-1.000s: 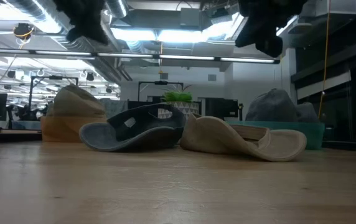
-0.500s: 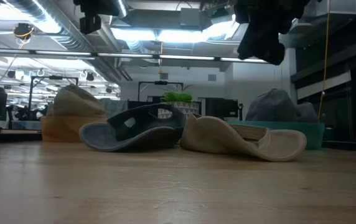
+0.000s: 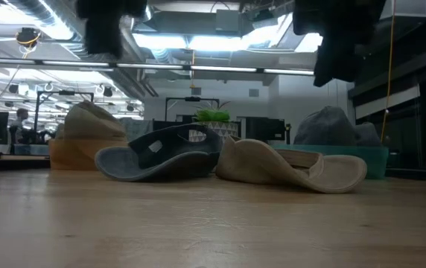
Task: Pick & Place hat
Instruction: Put the gray cap into the green bin
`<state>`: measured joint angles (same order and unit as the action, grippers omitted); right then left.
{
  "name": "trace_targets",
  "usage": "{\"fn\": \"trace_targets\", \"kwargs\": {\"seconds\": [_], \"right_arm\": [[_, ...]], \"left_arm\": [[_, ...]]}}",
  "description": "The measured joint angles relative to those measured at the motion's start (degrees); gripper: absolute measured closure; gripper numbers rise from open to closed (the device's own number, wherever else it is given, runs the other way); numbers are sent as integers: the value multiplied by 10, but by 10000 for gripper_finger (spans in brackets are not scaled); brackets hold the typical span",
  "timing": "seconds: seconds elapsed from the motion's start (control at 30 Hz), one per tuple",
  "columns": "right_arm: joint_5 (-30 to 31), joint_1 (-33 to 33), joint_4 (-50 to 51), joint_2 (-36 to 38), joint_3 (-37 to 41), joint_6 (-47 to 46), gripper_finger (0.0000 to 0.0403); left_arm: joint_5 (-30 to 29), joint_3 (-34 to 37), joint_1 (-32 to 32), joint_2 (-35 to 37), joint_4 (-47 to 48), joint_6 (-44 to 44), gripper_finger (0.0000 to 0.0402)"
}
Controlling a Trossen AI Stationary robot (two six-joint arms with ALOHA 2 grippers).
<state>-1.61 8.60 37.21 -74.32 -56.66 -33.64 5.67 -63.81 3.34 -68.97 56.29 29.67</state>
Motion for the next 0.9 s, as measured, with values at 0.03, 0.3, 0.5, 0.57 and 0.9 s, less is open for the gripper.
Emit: {"fn": "trace_targets", "kwargs": {"seconds": [0.03,0.3,0.5,0.57,0.9], "right_arm": [[0,2,3,0,0,-2,299],[1,14,4,0,0,9,299],[1,14,5,0,0,11,299],[1,14,5,0,0,11,299],[7,14,4,0,0,13,299]], "left_arm": [[-21,0,-1,-11,31,23,280],[-81,39,-1,-56,54,125,214],[-67,128,-4,-56,-93,193,201],[-86,158,-4,-56,-117,217,202],[-106,277,9,-56,-312,292,202]]}}
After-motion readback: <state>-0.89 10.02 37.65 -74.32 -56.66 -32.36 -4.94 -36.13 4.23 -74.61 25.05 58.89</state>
